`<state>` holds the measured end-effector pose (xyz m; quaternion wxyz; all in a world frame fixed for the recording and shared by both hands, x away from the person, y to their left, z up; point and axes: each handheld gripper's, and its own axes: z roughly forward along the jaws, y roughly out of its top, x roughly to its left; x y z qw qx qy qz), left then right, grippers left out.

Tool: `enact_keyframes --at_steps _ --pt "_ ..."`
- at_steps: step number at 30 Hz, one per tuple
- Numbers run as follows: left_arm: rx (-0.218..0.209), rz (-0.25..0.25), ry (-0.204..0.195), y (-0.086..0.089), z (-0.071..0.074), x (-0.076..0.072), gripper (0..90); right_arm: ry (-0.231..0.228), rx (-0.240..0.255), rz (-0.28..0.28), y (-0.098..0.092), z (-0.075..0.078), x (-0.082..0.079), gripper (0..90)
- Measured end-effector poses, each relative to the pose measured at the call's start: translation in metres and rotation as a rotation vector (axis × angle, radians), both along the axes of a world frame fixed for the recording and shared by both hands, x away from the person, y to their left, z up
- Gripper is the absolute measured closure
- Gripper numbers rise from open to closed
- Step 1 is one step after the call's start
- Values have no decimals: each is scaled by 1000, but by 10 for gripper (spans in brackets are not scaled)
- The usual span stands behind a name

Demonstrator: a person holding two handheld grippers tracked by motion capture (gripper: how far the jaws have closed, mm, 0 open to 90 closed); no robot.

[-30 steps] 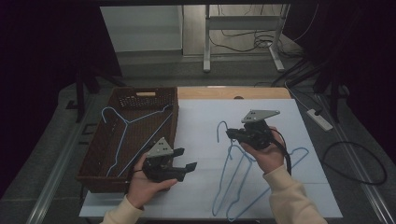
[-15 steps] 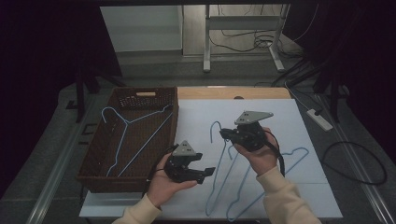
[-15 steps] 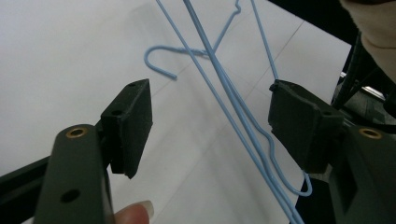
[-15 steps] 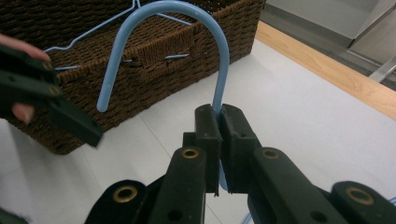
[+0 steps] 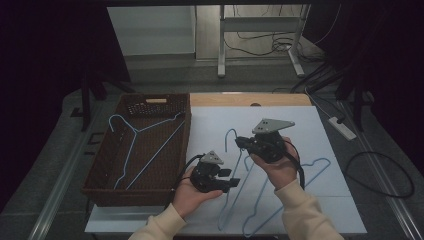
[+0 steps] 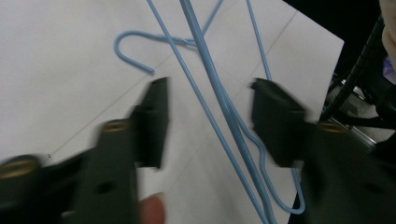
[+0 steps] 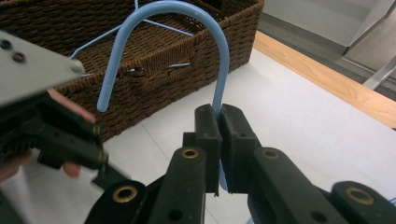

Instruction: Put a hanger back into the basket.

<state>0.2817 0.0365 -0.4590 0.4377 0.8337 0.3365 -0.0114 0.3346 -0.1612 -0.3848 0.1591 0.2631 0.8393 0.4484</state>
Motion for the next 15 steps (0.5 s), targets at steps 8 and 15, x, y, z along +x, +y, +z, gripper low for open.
enact_keyframes --at_steps 8,15 --pt "-18 3 39 2 2 2 812 -27 17 19 -4 3 -4 861" --pt "-88 60 43 12 10 2 868 -63 97 33 -18 11 -10 846"
